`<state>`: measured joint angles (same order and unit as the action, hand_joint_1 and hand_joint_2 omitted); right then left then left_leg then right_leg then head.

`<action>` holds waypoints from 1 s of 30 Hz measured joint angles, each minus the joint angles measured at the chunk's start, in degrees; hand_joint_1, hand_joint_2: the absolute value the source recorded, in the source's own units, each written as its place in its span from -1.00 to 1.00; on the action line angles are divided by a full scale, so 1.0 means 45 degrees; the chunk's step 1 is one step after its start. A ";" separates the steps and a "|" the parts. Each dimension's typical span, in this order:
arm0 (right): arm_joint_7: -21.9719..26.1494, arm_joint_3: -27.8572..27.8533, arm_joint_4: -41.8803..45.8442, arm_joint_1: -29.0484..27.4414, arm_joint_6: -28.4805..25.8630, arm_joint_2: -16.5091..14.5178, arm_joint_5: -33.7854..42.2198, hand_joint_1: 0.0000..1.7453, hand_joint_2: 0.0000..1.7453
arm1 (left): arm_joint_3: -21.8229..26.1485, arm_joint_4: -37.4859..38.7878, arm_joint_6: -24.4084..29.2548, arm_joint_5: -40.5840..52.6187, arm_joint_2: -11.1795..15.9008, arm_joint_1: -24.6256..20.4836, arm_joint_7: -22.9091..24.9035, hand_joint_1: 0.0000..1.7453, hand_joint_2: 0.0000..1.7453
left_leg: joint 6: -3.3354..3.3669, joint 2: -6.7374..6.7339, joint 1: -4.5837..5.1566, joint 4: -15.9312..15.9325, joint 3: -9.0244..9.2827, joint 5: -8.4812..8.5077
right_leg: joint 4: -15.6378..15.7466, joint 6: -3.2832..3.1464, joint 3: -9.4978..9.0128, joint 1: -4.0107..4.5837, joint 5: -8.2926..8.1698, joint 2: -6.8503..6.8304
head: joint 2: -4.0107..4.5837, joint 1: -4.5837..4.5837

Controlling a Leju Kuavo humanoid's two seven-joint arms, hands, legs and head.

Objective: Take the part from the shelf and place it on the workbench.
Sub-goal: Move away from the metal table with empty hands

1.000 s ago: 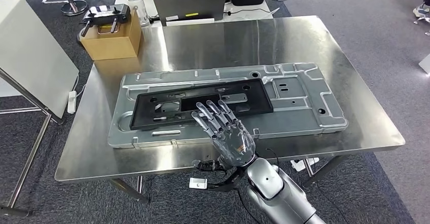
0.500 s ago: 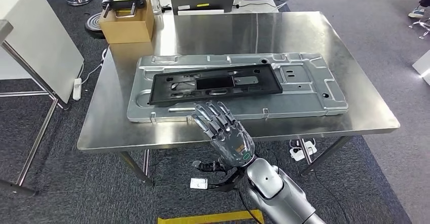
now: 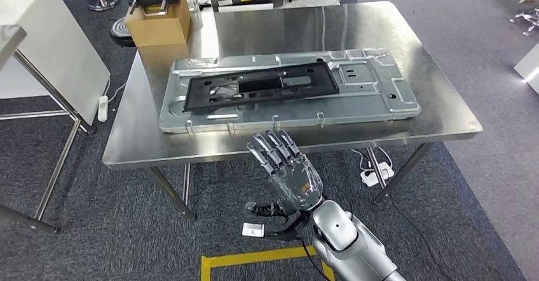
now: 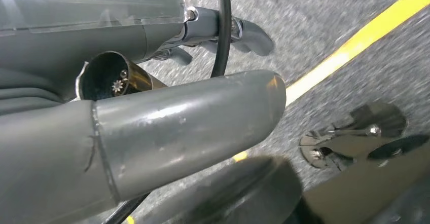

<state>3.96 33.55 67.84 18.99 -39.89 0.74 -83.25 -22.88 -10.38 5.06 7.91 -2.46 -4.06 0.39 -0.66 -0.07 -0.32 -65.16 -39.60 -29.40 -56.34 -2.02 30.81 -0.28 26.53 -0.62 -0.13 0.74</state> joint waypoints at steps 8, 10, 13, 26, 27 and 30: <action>0.1564 -0.3103 -0.1372 -0.2183 0.0017 -0.0969 0.1443 -1.00 -1.00 | 0.0331 0.0000 0.0064 -0.0159 -0.0007 0.0180 -0.0051 -1.00 -1.00 | -0.0185 0.0040 -0.0152 0.1187 0.2588 -0.0032 | -0.0495 0.0351 0.1458 -0.0077 -0.0875 -0.0083 | 0.0000 0.0008; 0.1385 -0.3921 -0.2712 -0.2227 0.0300 -0.1174 0.2458 -1.00 -1.00 | 0.0423 0.0000 0.0061 -0.0230 -0.0007 0.0191 -0.0049 -1.00 -1.00 | -0.0003 0.0073 -0.0063 0.1956 0.3014 -0.0253 | -0.0467 0.0511 0.1467 -0.0074 -0.1085 -0.0074 | 0.0000 -0.0001; 0.1229 -0.5361 -0.5689 -0.2244 0.2176 -0.1223 0.5367 -1.00 -1.00 | 0.0588 0.0004 0.0033 -0.0375 -0.0023 0.0216 -0.0122 -1.00 -1.00 | 0.0381 0.0054 -0.0071 0.2128 0.2809 0.0162 | -0.0406 0.0775 0.1576 -0.0128 -0.1003 -0.0002 | 0.0000 -0.0011; -0.2820 -1.2107 -1.1634 -0.3562 0.5906 -0.1442 1.1034 -1.00 -1.00 | 0.1044 0.0006 0.0030 -0.0553 -0.0027 0.0337 -0.0319 -1.00 -1.00 | 0.0193 -0.0071 0.0033 0.1761 0.1290 0.1287 | -0.0295 0.0608 -0.0307 -0.0113 0.0518 0.0199 | 0.0000 -0.0004; -0.2890 -1.2268 -1.1787 -0.3567 0.5927 -0.1483 1.1025 -1.00 -1.00 | 0.1061 0.0010 0.0033 -0.0554 -0.0025 0.0329 -0.0321 -1.00 -1.00 | 0.0118 -0.0066 0.0016 0.1714 0.1260 0.1261 | -0.0278 0.0529 -0.0234 -0.0124 0.0451 0.0167 | 0.0000 -0.0012; -0.2847 -1.2586 -1.2103 -0.3573 0.6277 -0.1597 1.0863 -1.00 -1.00 | 0.1133 0.0024 0.0045 -0.0560 -0.0021 0.0326 -0.0408 -1.00 -1.00 | -0.0063 -0.0034 -0.0042 0.0528 0.0814 0.0013 | -0.0236 0.0214 0.0112 -0.0143 0.0156 0.0071 | 0.0000 -0.0012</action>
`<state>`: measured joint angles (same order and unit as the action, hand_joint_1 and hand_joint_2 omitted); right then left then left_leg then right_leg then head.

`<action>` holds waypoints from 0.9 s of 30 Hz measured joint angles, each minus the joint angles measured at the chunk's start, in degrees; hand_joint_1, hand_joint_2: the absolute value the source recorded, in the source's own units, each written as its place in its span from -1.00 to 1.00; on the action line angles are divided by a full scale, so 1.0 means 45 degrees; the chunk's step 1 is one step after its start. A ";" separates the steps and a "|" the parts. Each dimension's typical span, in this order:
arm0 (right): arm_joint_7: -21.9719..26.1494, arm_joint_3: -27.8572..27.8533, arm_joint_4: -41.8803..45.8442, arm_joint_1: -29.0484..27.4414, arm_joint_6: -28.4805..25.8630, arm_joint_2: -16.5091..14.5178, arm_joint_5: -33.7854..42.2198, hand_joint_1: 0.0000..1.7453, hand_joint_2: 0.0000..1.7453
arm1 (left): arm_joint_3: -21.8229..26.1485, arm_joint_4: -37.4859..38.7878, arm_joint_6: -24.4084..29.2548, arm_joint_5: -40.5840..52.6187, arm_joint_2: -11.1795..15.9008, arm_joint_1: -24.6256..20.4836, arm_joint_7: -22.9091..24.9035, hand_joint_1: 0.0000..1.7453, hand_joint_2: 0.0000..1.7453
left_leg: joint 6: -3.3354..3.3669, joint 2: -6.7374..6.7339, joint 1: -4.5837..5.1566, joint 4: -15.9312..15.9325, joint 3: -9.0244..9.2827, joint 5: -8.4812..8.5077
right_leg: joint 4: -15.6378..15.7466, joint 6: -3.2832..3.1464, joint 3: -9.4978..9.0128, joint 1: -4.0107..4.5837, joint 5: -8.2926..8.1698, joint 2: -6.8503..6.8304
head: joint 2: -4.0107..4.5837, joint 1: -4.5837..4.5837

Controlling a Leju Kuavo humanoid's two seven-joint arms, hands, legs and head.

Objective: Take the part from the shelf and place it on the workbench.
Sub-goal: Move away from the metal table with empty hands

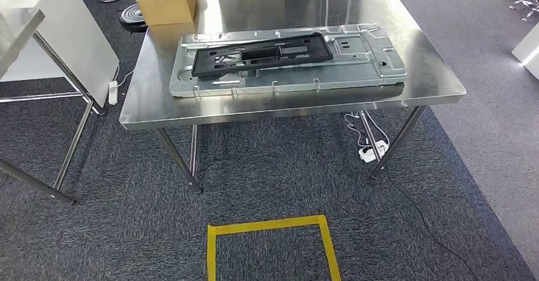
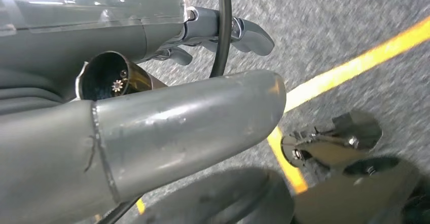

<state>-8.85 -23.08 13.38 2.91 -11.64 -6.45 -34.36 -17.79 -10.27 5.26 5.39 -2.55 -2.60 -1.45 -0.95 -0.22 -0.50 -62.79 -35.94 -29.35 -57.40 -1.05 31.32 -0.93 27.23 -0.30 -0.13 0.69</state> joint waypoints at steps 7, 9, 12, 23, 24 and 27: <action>0.1096 -0.0096 -0.0222 -0.0011 0.0325 -0.0285 -0.0320 -1.00 -1.00 | 0.0055 0.0000 -0.0017 -0.0022 0.0047 -0.0031 -0.0158 -1.00 -1.00 | 0.0330 -0.0001 0.0128 -0.0646 0.1336 -0.0305 | -0.0069 -0.0140 0.1182 0.0325 -0.0975 -0.0011 | 0.0000 -0.0001; 0.1110 -0.0119 -0.0252 -0.0005 0.0335 -0.0374 -0.0324 -1.00 -1.00 | 0.0063 0.0000 -0.0017 -0.0023 0.0103 -0.0079 -0.0168 -1.00 -1.00 | 0.0548 -0.0017 0.0249 0.1264 0.2567 -0.0375 | -0.0068 -0.0080 0.1332 0.0347 -0.1230 -0.0036 | 0.0000 -0.0005; 0.1133 -0.0157 -0.0296 0.0001 0.0332 -0.0415 -0.0329 -1.00 -1.00 | 0.0072 0.0001 -0.0021 -0.0022 0.0107 -0.0118 -0.0172 -1.00 -1.00 | 0.0683 -0.0055 0.0308 0.2062 0.2781 -0.0310 | 0.0031 0.0114 0.1419 0.0269 -0.1595 -0.0075 | 0.0000 0.0000; 0.1588 -0.0175 -0.0364 0.0010 0.0151 -0.0392 -0.0477 -1.00 -1.00 | 0.0100 0.0005 -0.0034 -0.0021 0.0057 -0.0123 -0.0096 -1.00 -1.00 | 0.0481 -0.0175 -0.0046 0.1339 0.0341 0.1270 | -0.1613 0.0887 -0.0146 -0.0196 0.0381 0.0076 | 0.0000 -0.0017; 0.1601 -0.0174 -0.0368 0.0026 0.0116 -0.0392 -0.0515 -1.00 -1.00 | 0.0104 0.0005 -0.0033 -0.0017 0.0061 -0.0128 -0.0079 -1.00 -1.00 | 0.0385 -0.0166 -0.0048 0.1188 0.0180 0.1336 | -0.0774 0.0855 -0.0703 -0.0193 0.0630 0.0090 | 0.0000 -0.0017; 0.1624 -0.0172 -0.0395 0.0041 -0.0029 -0.0391 -0.0673 -1.00 -1.00 | 0.0120 0.0011 -0.0035 -0.0010 0.0063 -0.0107 -0.0004 -1.00 -1.00 | 0.0109 -0.0145 -0.0059 0.1036 -0.0044 0.1581 | 0.0047 0.0511 -0.1029 -0.0109 0.0984 0.0091 | 0.0000 -0.0019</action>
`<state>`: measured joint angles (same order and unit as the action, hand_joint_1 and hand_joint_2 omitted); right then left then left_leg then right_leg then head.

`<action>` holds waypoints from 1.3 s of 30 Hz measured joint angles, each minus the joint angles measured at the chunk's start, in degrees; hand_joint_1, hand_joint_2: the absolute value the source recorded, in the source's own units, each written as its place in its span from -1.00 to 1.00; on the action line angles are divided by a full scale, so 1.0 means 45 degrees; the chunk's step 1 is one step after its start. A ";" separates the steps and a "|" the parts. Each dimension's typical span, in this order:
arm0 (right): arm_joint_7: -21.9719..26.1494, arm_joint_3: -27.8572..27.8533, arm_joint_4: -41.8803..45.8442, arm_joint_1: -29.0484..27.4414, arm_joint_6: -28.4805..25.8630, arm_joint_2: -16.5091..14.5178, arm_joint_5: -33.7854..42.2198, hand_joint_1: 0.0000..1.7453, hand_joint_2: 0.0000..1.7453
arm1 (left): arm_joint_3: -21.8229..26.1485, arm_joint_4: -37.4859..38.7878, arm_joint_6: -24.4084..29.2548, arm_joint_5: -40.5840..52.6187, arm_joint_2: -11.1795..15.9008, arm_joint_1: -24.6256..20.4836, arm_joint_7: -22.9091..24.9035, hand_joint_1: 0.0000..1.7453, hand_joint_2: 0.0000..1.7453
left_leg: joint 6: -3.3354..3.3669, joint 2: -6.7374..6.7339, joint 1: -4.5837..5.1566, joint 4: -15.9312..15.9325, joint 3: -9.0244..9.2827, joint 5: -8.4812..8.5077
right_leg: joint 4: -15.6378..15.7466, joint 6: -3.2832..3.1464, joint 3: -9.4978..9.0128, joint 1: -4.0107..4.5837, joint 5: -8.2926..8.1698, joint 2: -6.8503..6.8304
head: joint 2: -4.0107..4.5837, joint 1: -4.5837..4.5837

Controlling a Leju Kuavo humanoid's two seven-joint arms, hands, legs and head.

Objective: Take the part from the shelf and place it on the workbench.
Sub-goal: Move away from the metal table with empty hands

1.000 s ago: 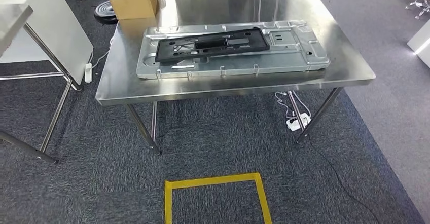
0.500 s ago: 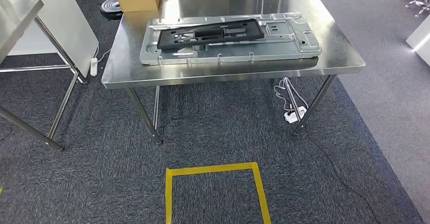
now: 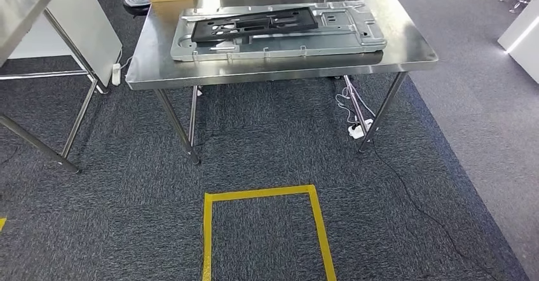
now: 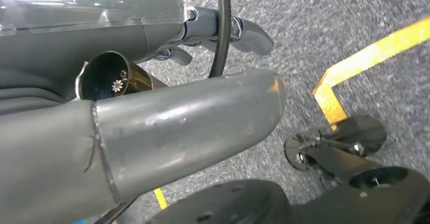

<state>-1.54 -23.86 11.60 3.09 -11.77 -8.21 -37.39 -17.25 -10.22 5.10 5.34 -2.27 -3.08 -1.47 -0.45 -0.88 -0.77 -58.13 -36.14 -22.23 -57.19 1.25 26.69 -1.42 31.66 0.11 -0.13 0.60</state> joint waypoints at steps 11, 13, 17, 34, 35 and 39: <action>-0.0078 -0.0004 -0.0075 0.0003 -0.0142 -0.0032 -0.0129 -1.00 1.00 | 0.0006 0.0023 0.0023 0.0034 -0.0024 0.0043 -0.0064 -1.00 -1.00 | 0.0264 0.0086 0.0100 -0.1678 0.1300 -0.1636 | -0.0219 -0.0544 0.1910 0.0351 -0.1431 -0.0101 | 0.0000 0.0004; -0.0097 -0.0006 -0.0075 0.0005 -0.0157 -0.0074 -0.0091 -1.00 1.00 | 0.0009 0.0023 0.0000 0.0035 0.0000 -0.0003 -0.0172 -1.00 -1.00 | 0.0466 0.0071 0.0221 0.0115 0.2483 -0.2006 | -0.0247 -0.0444 0.2013 0.0355 -0.1623 -0.0128 | 0.0000 -0.0001; -0.0125 -0.0007 -0.0078 0.0006 -0.0154 -0.0091 -0.0074 -1.00 1.00 | 0.0010 0.0023 -0.0066 0.0024 -0.0012 -0.0021 -0.0226 -1.00 -1.00 | 0.0699 0.0033 0.0237 0.1036 0.2714 -0.1917 | -0.0315 -0.0119 0.2114 0.0283 -0.1754 -0.0155 | 0.0000 -0.0006; -0.0064 -0.0112 -0.0100 -0.0035 -0.0152 -0.0028 0.0085 -1.00 -1.00 | 0.0020 0.0023 -0.0228 0.0046 -0.0080 0.0105 -0.0306 -1.00 -1.00 | 0.0098 -0.0033 0.0138 -0.0685 0.1047 -0.2100 | -0.0224 -0.0503 0.1119 0.0098 -0.0831 0.0124 | 0.0000 -0.0001; -0.0066 -0.0113 -0.0101 -0.0035 -0.0147 -0.0030 0.0086 -1.00 -1.00 | 0.0020 0.0023 -0.0230 0.0046 -0.0081 0.0105 -0.0309 -1.00 -1.00 | 0.0042 0.0026 0.0114 -0.1427 0.0717 -0.2559 | -0.0224 -0.0542 0.1179 0.0099 -0.0873 0.0177 | 0.0000 0.0000; -0.0067 -0.0130 -0.0119 -0.0066 -0.0134 -0.0036 0.0092 -1.00 -1.00 | 0.0020 0.0023 -0.0231 0.0050 -0.0083 0.0132 -0.0317 -1.00 -1.00 | 0.0032 0.0091 0.0095 -0.3467 -0.0141 -0.3194 | -0.0296 -0.0534 0.1414 0.0137 -0.0998 0.0534 | 0.0000 0.0002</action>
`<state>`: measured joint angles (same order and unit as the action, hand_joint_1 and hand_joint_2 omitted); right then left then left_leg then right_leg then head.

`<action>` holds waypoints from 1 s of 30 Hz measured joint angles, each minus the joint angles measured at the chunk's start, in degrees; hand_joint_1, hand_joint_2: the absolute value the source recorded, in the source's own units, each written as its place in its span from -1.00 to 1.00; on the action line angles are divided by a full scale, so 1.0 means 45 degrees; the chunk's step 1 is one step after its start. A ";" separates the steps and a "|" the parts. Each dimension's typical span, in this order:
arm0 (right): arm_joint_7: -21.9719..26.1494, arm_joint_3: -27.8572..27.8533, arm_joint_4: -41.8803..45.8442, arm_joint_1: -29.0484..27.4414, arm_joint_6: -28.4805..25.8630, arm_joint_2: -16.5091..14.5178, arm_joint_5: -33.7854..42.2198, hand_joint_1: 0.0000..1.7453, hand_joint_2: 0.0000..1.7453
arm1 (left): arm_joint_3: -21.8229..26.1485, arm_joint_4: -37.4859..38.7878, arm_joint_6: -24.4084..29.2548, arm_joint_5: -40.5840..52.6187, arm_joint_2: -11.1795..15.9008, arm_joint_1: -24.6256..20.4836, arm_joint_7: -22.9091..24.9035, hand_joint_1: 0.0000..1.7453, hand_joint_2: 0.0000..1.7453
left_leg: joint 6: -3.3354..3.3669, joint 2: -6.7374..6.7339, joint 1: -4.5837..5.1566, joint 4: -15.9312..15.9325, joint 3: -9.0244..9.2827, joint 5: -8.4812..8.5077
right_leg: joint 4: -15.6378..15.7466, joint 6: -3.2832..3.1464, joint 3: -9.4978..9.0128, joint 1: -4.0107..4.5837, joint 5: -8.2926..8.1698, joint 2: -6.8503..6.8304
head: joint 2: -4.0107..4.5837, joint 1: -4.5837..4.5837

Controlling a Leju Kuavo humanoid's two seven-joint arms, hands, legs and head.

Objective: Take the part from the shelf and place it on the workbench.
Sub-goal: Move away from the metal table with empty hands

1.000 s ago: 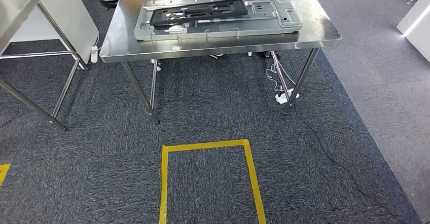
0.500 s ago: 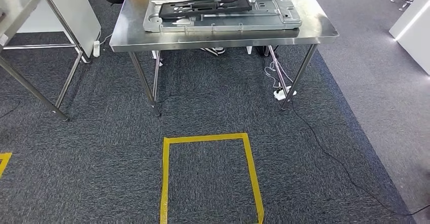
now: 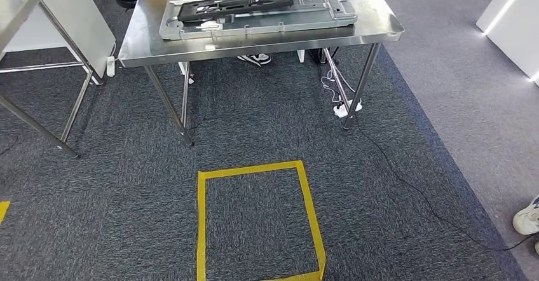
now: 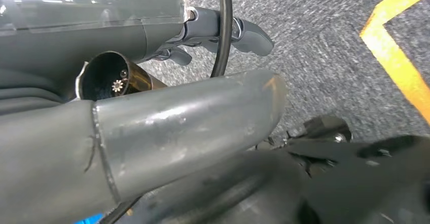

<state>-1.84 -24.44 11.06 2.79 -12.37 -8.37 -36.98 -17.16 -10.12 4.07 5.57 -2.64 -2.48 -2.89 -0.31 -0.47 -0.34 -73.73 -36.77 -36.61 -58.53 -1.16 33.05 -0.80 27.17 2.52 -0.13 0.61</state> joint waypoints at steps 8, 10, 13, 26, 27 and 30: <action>-0.0083 -0.0136 -0.0029 0.0015 0.0011 -0.0087 0.0020 -1.00 -1.00 | 0.0005 0.0000 -0.0023 0.0011 0.0062 0.0005 0.0039 -1.00 -1.00 | 0.0459 0.0842 0.0038 0.3760 0.1805 0.1642 | 0.0000 0.0478 0.0230 -0.0034 -0.0285 0.0889 | 0.0000 -0.0004; -0.0073 -0.0169 -0.0036 0.0002 0.0010 -0.0092 0.0004 -1.00 -1.00 | 0.0005 0.0000 -0.0039 0.0013 0.0043 0.0013 0.0119 -1.00 -1.00 | 0.0638 0.0472 -0.0019 0.3933 0.1830 0.1806 | -0.0546 0.0547 0.0512 0.0010 0.0130 0.0340 | 0.0000 -0.0033; -0.0067 -0.0174 -0.0040 0.0023 0.0010 -0.0089 -0.0016 -1.00 -1.00 | 0.0006 0.0000 -0.0036 0.0007 0.0043 0.0064 0.0181 -1.00 -1.00 | 0.0737 -0.0117 0.0014 0.3928 0.1699 0.1873 | -0.2924 0.0635 0.1588 -0.0007 0.1402 -0.0437 | 0.0000 -0.0059; -0.0293 -0.0195 -0.0044 0.0033 0.0234 -0.0029 -0.0310 -1.00 -1.00 | 0.0256 0.0000 0.0080 -0.0341 -0.0047 -0.0107 -0.0104 -1.00 -1.00 | 0.0067 -0.0441 0.0020 0.2449 0.1275 0.0732 | 0.0115 0.0075 -0.0157 -0.0018 -0.0007 -0.0722 | 0.0000 -0.0050; -0.0353 -0.0194 -0.0044 0.0041 0.0283 -0.0022 -0.0406 -1.00 -1.00 | 0.0295 0.0000 0.0098 -0.0402 -0.0079 -0.0093 -0.0138 -1.00 -1.00 | 0.0019 -0.0165 0.0002 0.1632 0.0923 0.0259 | 0.0110 0.0043 -0.0116 -0.0017 -0.0032 -0.0575 | 0.0000 -0.0046; -0.0515 -0.0193 -0.0049 0.0016 0.0380 -0.0013 -0.0561 -1.00 -1.00 | 0.0401 0.0000 0.0140 -0.0527 -0.0193 -0.0059 -0.0262 -1.00 -1.00 | -0.0016 -0.0002 -0.0034 0.0001 0.0177 -0.0228 | 0.0042 0.0030 -0.0016 -0.0005 -0.0068 -0.0076 | 0.0000 -0.0044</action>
<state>-4.16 -25.31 10.84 2.87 -10.66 -8.43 -39.50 -15.35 -10.12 4.69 3.20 -3.51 -2.75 -4.07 -0.38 -0.47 -0.50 -73.72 -35.97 -37.63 -58.34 -1.02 32.98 -0.83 26.86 2.18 -0.13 0.42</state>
